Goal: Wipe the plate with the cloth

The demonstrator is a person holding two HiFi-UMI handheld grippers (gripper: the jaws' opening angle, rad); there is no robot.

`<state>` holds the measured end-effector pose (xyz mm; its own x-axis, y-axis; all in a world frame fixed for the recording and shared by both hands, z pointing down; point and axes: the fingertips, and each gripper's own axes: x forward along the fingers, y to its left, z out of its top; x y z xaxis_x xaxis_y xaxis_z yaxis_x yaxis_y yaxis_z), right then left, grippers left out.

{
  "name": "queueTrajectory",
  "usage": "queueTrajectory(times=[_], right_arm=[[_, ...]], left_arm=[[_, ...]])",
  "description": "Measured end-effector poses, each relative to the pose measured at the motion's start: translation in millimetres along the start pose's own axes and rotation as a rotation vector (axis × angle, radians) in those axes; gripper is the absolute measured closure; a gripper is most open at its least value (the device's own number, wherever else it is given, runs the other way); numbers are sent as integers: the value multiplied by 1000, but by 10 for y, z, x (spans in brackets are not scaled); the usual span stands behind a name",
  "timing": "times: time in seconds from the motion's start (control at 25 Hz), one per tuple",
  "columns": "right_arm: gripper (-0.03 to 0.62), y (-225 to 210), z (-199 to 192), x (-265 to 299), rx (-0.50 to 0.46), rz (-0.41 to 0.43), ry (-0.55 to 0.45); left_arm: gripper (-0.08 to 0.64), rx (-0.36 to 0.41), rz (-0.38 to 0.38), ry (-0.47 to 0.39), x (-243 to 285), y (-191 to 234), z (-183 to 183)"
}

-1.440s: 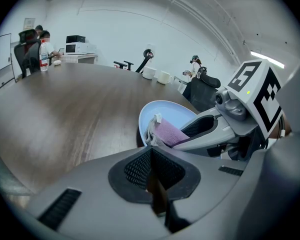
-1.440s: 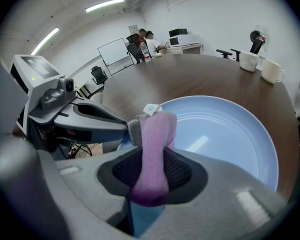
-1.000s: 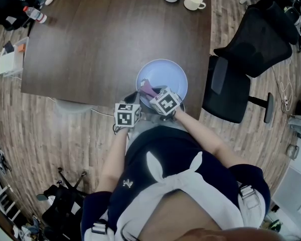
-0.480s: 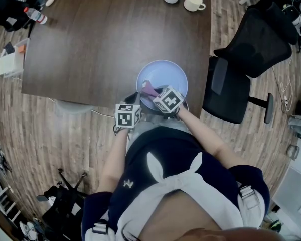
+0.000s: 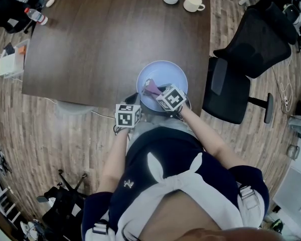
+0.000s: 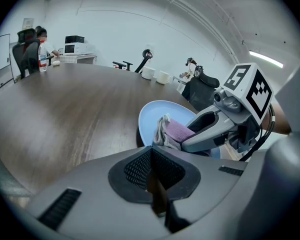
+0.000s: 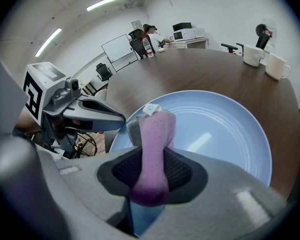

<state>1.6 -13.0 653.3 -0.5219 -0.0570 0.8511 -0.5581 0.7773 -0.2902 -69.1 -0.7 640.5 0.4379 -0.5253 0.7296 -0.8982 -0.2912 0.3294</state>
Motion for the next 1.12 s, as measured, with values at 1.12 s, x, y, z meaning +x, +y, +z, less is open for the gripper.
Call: queueTrajectory(times=[1.12], right_arm=[[466, -600, -83, -212, 90, -117, -34]], left_arm=[[554, 2, 3, 2, 21, -11, -1]])
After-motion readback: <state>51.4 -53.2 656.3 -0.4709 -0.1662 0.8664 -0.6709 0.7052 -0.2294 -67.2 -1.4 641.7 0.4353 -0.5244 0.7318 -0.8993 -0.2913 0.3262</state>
